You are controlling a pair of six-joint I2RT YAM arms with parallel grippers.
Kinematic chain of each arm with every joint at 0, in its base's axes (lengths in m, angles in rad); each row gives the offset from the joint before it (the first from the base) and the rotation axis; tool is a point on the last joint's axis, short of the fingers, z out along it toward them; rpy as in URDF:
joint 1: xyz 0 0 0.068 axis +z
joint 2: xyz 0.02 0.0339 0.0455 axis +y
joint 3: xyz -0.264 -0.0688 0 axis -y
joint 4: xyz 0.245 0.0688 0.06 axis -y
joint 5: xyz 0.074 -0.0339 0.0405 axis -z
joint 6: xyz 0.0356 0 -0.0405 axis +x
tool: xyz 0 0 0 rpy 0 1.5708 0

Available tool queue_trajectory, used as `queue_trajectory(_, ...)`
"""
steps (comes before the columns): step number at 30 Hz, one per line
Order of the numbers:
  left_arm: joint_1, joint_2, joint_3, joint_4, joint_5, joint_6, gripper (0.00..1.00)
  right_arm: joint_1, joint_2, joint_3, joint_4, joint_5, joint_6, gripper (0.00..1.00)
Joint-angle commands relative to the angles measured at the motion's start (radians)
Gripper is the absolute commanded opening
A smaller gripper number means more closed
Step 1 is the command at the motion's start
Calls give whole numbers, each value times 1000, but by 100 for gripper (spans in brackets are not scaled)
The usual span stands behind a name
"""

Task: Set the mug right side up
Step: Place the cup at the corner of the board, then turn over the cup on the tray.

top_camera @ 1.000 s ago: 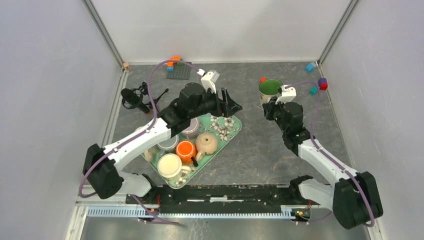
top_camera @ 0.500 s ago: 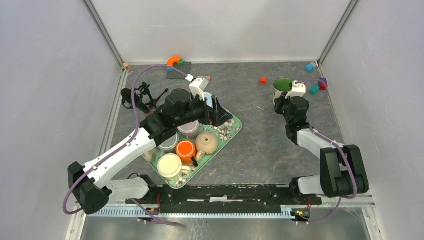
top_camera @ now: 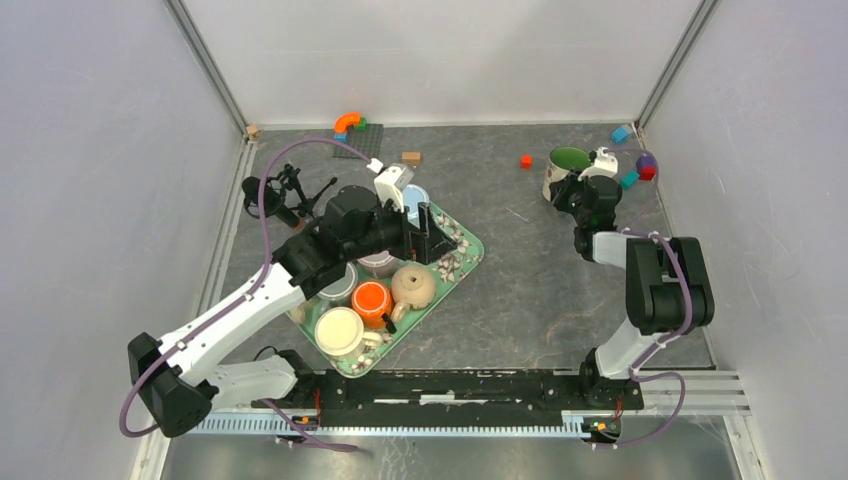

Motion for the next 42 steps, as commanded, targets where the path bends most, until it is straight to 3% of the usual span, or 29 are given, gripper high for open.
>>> queue_trajectory(1, -1, -47, -1, -11, 29, 47, 100, 3, 50, 120, 234, -78, 22, 1)
queue_trajectory(5, -1, -62, -19, -14, 34, 45, 100, 2, 85, 133, 208, -81, 21, 7)
queue_trajectory(11, -1, -62, -45, -3, 37, 35, 100, 2, 90, 133, 94, -49, 17, 31)
queue_trajectory(20, -1, -84, -106, 15, 31, 9, 100, 3, 93, 133, -27, -30, 23, 58)
queue_trajectory(26, -1, -86, -115, 10, 11, 2, 100, 2, 83, 194, -198, 9, 23, 75)
queue_trajectory(34, -1, -89, -118, -13, -25, 7, 100, 10, -57, 109, -349, 121, 30, 87)
queue_trajectory(42, -1, -96, -146, -19, -31, -15, 100, 101, -301, -76, -455, 166, 10, 89)
